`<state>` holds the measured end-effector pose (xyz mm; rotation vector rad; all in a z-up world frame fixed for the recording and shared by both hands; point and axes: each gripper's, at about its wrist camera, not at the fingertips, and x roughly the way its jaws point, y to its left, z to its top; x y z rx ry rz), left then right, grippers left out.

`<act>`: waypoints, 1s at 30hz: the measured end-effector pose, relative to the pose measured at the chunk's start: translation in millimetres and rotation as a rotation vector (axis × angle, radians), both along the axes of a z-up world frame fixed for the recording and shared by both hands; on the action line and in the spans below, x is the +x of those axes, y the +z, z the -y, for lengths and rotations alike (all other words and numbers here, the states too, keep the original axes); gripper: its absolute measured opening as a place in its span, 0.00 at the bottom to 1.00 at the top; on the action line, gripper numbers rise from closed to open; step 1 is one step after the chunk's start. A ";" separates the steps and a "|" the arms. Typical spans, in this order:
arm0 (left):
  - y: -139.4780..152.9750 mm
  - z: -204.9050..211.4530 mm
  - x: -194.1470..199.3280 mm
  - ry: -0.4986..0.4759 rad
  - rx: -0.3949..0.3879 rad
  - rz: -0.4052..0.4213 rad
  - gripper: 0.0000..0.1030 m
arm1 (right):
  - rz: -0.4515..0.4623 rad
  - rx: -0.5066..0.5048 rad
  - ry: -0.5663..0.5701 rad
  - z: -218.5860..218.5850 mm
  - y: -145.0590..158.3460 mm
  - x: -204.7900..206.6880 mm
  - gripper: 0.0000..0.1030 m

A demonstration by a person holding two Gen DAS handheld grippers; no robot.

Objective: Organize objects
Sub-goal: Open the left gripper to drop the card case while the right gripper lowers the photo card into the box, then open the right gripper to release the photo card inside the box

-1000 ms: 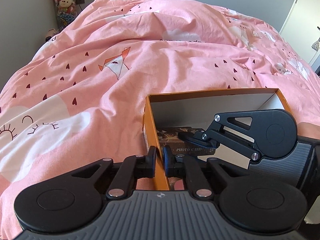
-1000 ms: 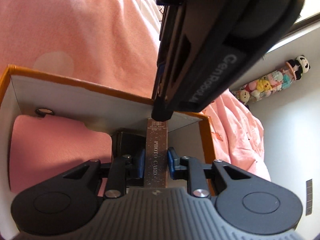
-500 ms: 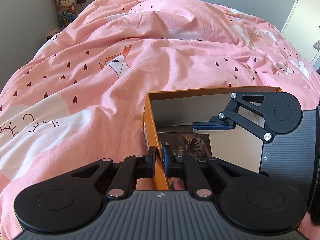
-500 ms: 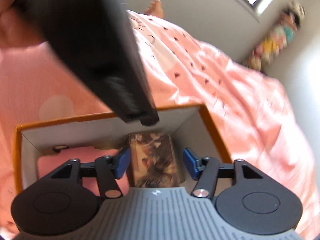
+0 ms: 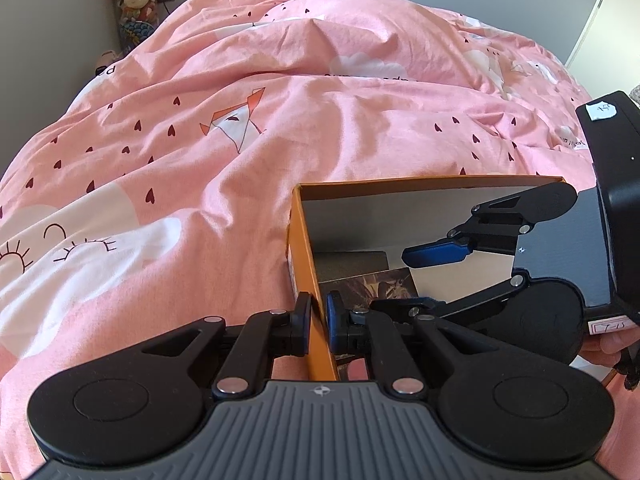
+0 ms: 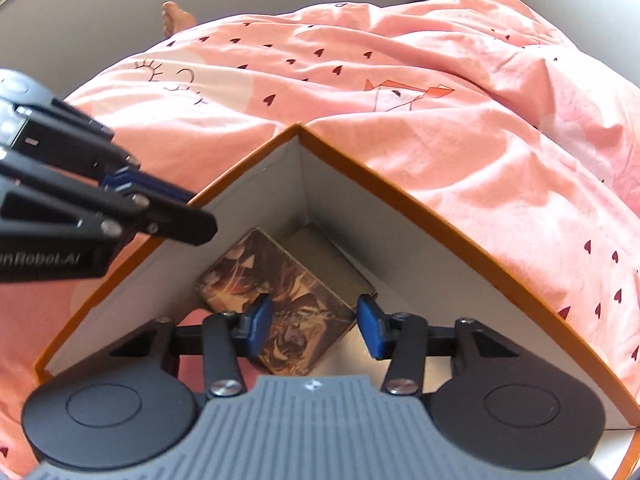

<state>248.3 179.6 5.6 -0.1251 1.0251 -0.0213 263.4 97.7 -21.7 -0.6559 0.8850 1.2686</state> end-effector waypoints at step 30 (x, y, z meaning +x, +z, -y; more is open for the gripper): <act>-1.8 -3.9 0.0 0.017 -0.026 0.006 0.10 | -0.399 0.044 -0.516 17.4 -35.1 22.6 0.49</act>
